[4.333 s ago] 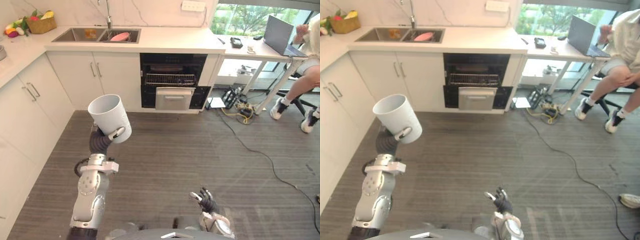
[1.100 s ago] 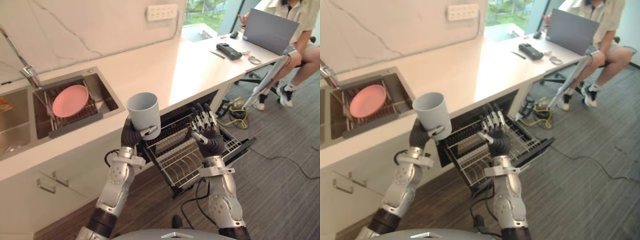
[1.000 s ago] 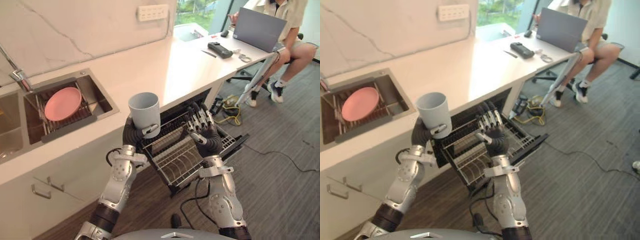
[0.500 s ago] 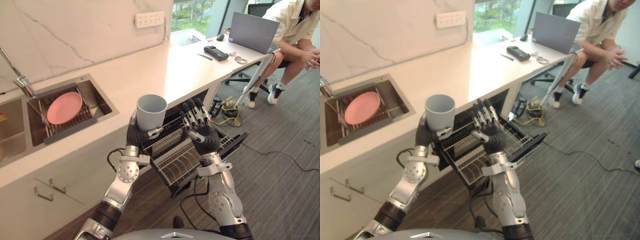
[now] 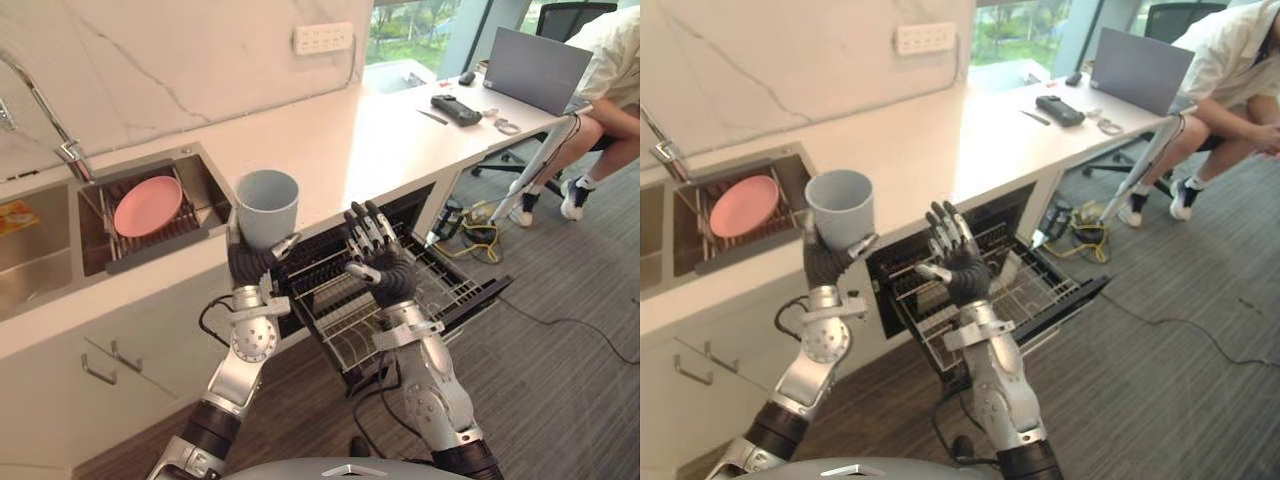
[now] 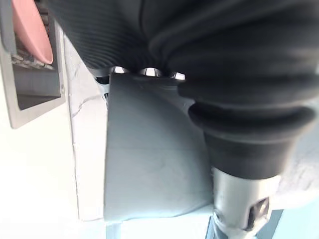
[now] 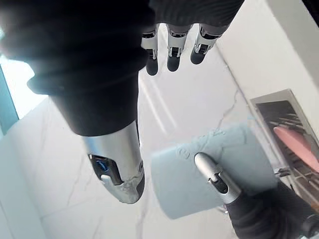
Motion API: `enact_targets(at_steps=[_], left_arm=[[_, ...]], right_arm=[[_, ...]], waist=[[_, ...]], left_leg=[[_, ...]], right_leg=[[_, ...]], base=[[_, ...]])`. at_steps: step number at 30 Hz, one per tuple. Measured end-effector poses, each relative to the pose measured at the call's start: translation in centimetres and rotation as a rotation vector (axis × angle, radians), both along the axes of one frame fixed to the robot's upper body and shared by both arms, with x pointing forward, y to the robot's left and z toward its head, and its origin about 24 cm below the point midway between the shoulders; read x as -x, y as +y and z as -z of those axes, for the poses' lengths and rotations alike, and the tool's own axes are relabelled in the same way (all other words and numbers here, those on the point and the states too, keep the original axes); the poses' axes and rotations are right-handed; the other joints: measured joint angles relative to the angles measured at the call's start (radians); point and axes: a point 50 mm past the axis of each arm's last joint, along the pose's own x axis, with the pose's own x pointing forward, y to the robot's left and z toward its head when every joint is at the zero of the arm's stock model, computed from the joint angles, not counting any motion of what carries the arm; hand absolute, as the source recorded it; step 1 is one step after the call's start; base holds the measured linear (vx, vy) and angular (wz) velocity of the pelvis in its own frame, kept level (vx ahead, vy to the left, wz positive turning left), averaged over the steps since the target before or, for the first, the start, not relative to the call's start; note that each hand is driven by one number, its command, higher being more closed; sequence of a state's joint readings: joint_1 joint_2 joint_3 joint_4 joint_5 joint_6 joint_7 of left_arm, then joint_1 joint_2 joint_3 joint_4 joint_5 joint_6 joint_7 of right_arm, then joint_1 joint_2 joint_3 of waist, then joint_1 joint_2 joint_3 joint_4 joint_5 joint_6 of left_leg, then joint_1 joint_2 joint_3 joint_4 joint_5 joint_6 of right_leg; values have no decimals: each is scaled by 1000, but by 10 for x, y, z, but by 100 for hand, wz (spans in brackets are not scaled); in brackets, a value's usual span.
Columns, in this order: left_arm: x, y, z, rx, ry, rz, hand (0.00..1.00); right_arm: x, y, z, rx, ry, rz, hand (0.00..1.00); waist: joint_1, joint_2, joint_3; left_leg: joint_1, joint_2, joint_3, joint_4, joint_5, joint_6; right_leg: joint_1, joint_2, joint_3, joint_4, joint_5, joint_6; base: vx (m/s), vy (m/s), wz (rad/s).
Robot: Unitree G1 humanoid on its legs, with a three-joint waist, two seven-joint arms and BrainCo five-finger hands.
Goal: Walk over to the sink, pick up the cup, carry it to the dishwasher, place the cup inside the dishwasher, then close the dishwasher door
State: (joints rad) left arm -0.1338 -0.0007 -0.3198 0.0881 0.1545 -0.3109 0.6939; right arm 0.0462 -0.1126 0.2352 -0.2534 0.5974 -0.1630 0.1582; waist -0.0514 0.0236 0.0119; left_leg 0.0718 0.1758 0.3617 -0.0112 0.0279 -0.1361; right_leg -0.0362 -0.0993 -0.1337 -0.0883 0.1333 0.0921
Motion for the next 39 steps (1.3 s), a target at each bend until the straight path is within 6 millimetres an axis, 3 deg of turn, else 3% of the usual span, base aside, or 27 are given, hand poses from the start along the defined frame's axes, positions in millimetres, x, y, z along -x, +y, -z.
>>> enact_targets(at_steps=[13,23,28,39], left_arm=[[1,-9,5,-16,57,5,100],[1,-12,5,-18,62,21,100],[1,-22,4,-5,95,151,100],[2,-28,5,-4,113,212,100]], right_arm=[[1,12,5,18,70,17,0],[0,7,1,-43,70,122,0],[0,6,0,-50,55,131,0],[-1,7,-3,-53,41,127,0]], waist=[[-1,0,0],[2,0,0],[11,0,3],[12,4,8]], left_leg=[[3,2,-4,9,-9,-1],[4,1,-5,10,-12,-1],[4,1,-7,15,-18,-1],[4,-1,-10,44,-42,1]], right_leg=[[1,-1,-10,0,10,-8],[1,-1,-8,0,14,-3],[2,-1,-4,0,16,0],[3,-3,15,0,16,3]], base=[[-4,-3,-2],[0,0,0],[0,0,-1],[-5,2,-4]])
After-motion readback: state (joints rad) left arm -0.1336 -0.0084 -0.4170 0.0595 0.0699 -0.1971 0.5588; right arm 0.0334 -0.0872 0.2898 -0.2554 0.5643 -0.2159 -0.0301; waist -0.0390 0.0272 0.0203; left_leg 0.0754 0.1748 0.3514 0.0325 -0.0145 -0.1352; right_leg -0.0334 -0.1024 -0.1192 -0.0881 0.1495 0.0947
